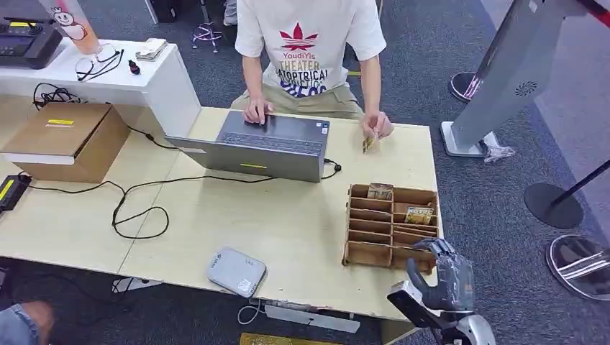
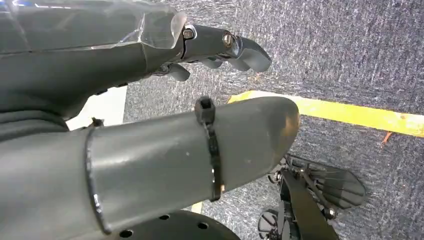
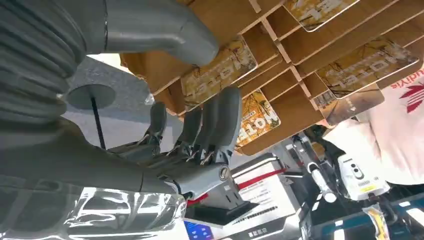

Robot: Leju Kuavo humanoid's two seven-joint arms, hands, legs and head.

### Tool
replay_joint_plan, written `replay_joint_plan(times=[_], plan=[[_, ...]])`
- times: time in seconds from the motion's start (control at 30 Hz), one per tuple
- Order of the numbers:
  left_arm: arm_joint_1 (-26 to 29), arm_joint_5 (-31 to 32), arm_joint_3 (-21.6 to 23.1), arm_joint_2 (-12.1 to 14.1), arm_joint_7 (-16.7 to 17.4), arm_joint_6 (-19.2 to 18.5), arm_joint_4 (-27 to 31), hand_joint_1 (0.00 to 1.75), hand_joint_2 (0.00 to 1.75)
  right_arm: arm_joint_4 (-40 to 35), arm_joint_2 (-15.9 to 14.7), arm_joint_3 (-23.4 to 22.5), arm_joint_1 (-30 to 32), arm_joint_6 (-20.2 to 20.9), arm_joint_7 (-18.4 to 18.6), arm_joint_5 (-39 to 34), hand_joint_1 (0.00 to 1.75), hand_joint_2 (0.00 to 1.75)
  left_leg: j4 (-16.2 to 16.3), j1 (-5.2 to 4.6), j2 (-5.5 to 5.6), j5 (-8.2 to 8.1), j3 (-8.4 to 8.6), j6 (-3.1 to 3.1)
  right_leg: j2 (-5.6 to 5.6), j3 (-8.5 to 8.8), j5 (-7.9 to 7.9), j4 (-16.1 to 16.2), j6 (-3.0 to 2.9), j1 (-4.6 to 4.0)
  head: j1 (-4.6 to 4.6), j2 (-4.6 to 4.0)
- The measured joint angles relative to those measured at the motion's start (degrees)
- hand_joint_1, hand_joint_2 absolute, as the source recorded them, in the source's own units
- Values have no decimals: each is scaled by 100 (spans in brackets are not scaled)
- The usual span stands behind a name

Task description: Pass the card to the sensor for recognition and then transmit it.

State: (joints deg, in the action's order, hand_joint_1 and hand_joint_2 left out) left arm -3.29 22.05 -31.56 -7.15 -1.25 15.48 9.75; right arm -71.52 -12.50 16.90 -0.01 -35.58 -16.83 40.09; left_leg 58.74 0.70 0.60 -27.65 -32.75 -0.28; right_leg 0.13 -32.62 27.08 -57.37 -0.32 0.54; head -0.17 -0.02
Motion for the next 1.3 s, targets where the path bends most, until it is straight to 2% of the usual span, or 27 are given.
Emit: replay_joint_plan(times=[0.03,0.1,0.13,0.17,0.23,0.3,0.33,0.4,1.07,1.3], plan=[[0,0,0,0,0,0,0,0,0,20,-2,0,-10,2,0,0,91,175,0,0,0,0,0,0,0,0,0,0,0,0,0,0],[0,-2,0,0,0,0,0,0,0,59,-2,0,-36,7,-15,-33,106,175,0,0,0,0,0,0,1,0,0,0,0,0,0,0],[0,0,0,0,0,0,0,0,0,81,-2,0,-55,15,-26,-48,106,175,0,0,-1,0,1,0,1,0,0,0,0,0,0,0],[0,0,0,0,0,0,0,0,0,107,-2,0,-76,17,-50,-89,134,175,0,0,-1,0,1,0,1,0,0,0,0,0,0,0],[-1,7,0,0,0,0,0,0,0,155,-2,-4,-117,17,-92,-133,138,175,0,0,-1,0,2,0,1,0,0,0,0,0,0,0],[0,13,0,0,-7,2,0,0,0,216,-2,-13,-135,20,-127,-197,159,175,0,0,0,0,1,0,0,0,0,0,0,0,0,0],[1,17,0,0,-7,4,0,0,0,247,-2,-15,-140,20,-133,-221,159,175,0,0,0,0,0,0,0,0,0,0,0,0,0,0],[-1,26,0,0,-7,11,0,0,0,289,-2,-15,-159,20,-171,-225,175,175,0,0,-1,0,1,0,1,0,0,0,0,0,0,0],[-1,22,0,7,-15,39,0,0,0,411,-28,-11,-295,15,-236,-323,175,175,0,0,-1,0,1,0,1,1,-1,0,0,0,0,0],[0,24,0,4,-20,46,0,0,0,308,-48,-4,-530,-24,-343,-299,175,175,0,0,-1,1,0,0,1,1,-2,0,-1,0,0,0]])
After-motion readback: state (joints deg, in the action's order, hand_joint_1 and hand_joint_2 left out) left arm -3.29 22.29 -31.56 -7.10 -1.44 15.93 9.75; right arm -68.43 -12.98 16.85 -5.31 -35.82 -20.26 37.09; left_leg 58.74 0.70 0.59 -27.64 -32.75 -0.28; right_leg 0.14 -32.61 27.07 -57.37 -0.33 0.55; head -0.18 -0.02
